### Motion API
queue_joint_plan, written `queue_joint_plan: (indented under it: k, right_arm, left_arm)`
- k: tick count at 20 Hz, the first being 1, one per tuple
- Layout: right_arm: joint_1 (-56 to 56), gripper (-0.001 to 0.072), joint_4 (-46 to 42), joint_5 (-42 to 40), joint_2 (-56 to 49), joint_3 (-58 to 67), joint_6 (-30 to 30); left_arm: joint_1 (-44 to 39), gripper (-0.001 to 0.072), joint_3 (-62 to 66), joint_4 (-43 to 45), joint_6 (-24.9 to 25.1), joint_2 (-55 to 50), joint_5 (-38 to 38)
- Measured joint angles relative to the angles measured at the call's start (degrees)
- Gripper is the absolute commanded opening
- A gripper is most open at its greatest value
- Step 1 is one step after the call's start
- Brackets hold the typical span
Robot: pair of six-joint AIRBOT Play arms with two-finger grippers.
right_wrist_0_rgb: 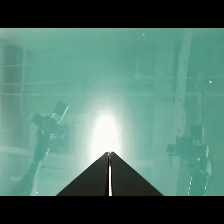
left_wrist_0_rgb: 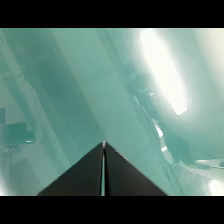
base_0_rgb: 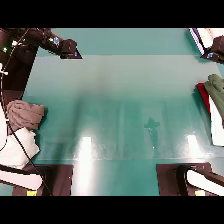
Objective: Fold the shirts.
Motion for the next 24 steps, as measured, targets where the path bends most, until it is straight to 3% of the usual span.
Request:
queue_joint_plan:
  k: [18, 20, 23, 24]
  right_arm:
    - [0.0, 0.0019, 0.0, -0.8, 0.0, 0.0, 0.0]
    - [0.0, 0.0019, 0.0, -2.2, 0.0, 0.0, 0.0]
    - [0.0, 0.002, 0.0, -3.8, 0.0, 0.0, 0.0]
    - [0.0, 0.002, 0.0, -4.1, 0.0, 0.0, 0.0]
  left_arm:
    - [0.0, 0.0038, 0.0, -0.4, 0.0, 0.0, 0.0]
    - [0.1, 0.0342, 0.3, 0.4, -0.1, 0.2, -1.2]
    - [0.7, 0.0343, 0.6, 10.3, -1.7, 1.8, -6.3]
    - [0.7, 0.0456, 0.4, 16.1, -2.3, 2.5, -8.5]
